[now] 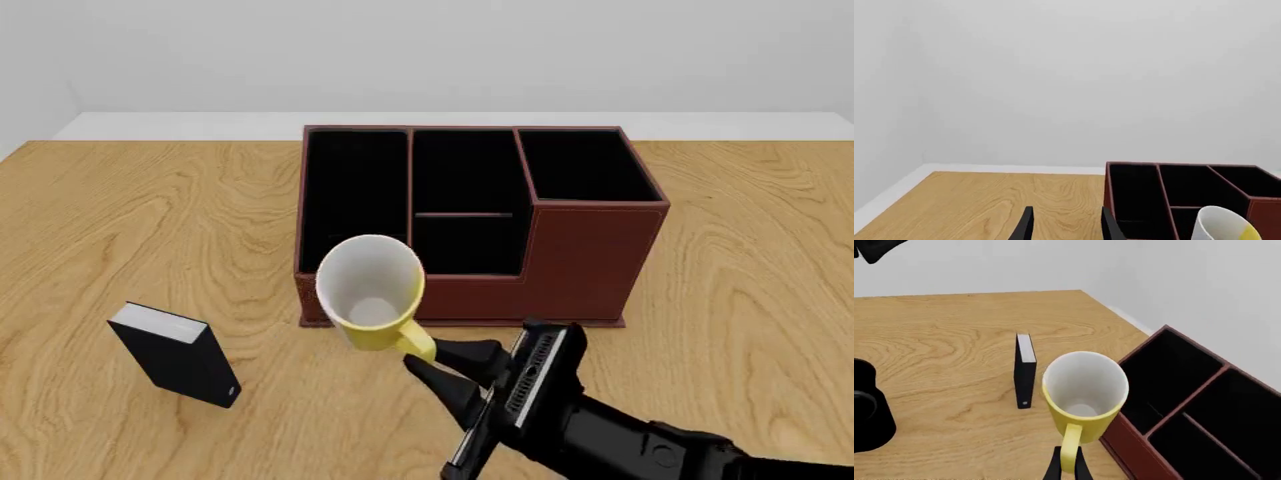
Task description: Pick up the yellow and white mug and place it to the right of the caddy.
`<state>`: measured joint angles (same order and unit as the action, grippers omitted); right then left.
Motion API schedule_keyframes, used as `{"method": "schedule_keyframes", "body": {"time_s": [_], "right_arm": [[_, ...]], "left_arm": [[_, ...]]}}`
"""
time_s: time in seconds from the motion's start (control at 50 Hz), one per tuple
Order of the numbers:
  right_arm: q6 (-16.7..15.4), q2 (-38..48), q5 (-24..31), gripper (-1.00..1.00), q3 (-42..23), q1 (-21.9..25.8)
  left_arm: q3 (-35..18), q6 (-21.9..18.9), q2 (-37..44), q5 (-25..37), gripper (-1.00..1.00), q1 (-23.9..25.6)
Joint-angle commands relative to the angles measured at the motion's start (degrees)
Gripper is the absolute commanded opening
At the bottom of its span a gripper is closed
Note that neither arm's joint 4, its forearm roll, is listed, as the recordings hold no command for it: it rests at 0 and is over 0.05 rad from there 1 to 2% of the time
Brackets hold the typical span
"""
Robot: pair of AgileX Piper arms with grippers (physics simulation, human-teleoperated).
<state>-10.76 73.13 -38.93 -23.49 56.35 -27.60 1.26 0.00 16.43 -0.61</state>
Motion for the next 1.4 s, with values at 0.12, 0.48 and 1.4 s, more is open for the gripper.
{"method": "schedule_keyframes", "body": {"time_s": [0.12, 0.48, 1.4], "right_arm": [[-1.34, -8.66, 5.2, -1.0, 1.43, -1.83], [-3.45, -20.12, 14.43, -1.0, 0.75, -4.17], [-4.66, -45.99, 38.29, -1.0, -6.21, -17.42]], "left_arm": [[0.2, 0.28, 0.0, -0.43, 1.0, 0.76], [0.32, 0.11, 0.01, -0.45, 1.0, 1.28], [2.51, -0.93, 0.01, -1.63, 1.0, 2.73]]}}
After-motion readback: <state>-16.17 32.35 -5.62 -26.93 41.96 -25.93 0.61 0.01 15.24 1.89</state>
